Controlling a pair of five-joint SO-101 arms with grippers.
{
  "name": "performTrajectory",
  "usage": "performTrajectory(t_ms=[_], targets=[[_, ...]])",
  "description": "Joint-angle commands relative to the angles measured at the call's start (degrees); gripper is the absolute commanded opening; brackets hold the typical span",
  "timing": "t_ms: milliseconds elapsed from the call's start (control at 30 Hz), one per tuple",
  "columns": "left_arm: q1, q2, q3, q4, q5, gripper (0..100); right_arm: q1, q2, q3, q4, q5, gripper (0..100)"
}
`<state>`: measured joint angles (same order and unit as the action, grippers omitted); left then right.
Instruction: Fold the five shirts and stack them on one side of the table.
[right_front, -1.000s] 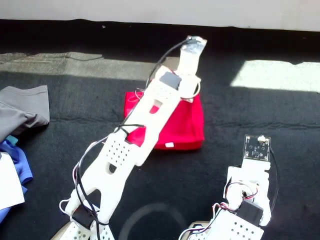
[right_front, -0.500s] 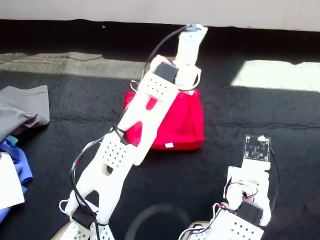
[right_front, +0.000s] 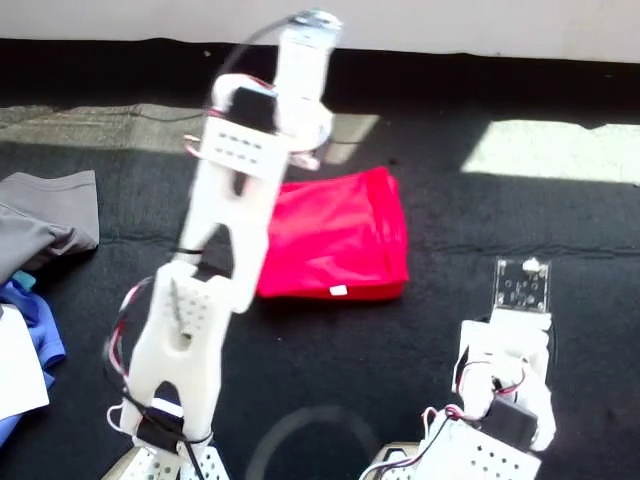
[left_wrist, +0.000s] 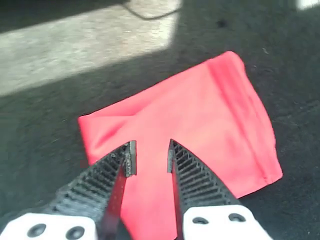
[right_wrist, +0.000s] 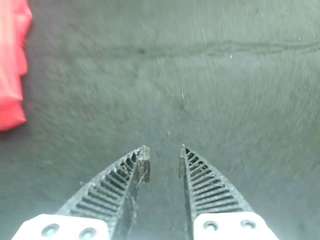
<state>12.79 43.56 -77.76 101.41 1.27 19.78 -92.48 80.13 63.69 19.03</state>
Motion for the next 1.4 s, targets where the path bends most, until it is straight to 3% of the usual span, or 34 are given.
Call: performTrajectory(t_ms=[0,133,300,567,700,967,1367], targets=[[-1.54,-15.69,10.15,0.44,-0.53,12,-5.14,13.49,-15.25,-0.75,-5.63,10.8],[-4.79,-30.29,30.64,0.26,-1.32,12,-12.44,32.04,-30.81,-0.48,-13.10,11.1],[-12.44,-39.52,54.29,0.26,-8.35,12,-18.77,53.23,-46.20,-0.66,-19.87,12.6],[-23.43,-51.12,75.12,-3.96,-8.62,12,-28.35,80.48,-63.34,0.22,-22.24,32.7],[-27.21,-55.60,82.86,-9.32,-8.62,12,-29.67,88.31,-69.85,0.66,-26.20,33.6],[-27.82,-60.62,93.41,-15.38,-8.62,12,-32.13,104.57,-80.04,0.75,-33.49,33.6],[-27.47,-61.93,96.92,-16.88,-8.62,12,-36.88,115.74,-86.20,0.22,-33.93,33.6]])
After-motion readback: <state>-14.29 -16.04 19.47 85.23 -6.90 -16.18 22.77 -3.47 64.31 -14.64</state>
